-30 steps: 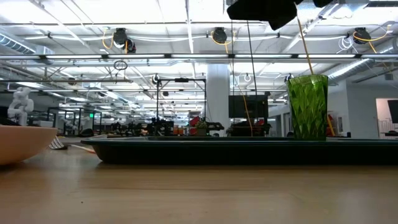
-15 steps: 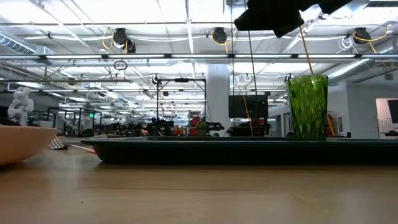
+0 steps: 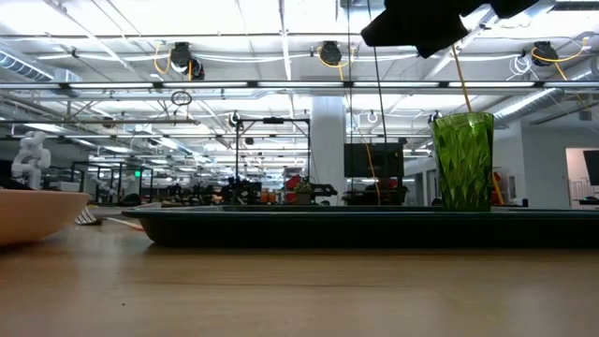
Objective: Pick and place plate/cup/fork/spoon on tray
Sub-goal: Put the orange plate on the green tray
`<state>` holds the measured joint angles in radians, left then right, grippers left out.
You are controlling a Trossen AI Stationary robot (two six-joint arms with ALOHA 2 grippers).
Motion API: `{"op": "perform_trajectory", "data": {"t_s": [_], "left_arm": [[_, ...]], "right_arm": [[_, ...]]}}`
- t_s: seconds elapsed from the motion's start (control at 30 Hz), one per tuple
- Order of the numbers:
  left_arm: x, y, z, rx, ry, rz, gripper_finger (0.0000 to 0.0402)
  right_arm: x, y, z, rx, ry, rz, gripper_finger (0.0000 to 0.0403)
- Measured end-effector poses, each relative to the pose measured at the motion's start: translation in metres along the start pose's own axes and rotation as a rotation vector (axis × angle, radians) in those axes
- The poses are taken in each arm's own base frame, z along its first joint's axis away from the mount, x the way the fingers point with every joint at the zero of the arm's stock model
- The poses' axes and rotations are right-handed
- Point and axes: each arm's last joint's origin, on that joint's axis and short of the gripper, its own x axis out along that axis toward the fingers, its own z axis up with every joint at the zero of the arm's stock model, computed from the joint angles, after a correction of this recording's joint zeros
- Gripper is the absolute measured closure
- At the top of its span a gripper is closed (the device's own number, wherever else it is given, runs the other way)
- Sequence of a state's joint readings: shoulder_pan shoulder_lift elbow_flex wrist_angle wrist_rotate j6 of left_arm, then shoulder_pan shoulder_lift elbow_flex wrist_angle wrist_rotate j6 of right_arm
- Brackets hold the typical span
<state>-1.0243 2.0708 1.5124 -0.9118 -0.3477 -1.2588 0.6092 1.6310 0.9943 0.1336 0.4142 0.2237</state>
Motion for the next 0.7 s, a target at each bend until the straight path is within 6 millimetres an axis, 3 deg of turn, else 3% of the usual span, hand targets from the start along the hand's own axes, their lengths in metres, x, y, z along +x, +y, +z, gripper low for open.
{"op": "perform_trajectory", "data": {"t_s": [0.3,0.47,0.7], "left_arm": [[-0.001,0.004,-0.003,0.015,0.018,0.044,0.0204],[-0.014,0.003,0.001,-0.007,-0.002,-0.017,0.0204],[-0.022,0.012,0.001,0.009,-0.023,0.04,0.0204]], "right_arm": [[-0.001,0.003,-0.001,0.018,0.003,0.006,0.025],[-0.003,0.006,-0.002,0.014,0.002,0.014,0.025],[-0.003,0.006,-0.002,0.006,0.005,0.014,0.025]]}}
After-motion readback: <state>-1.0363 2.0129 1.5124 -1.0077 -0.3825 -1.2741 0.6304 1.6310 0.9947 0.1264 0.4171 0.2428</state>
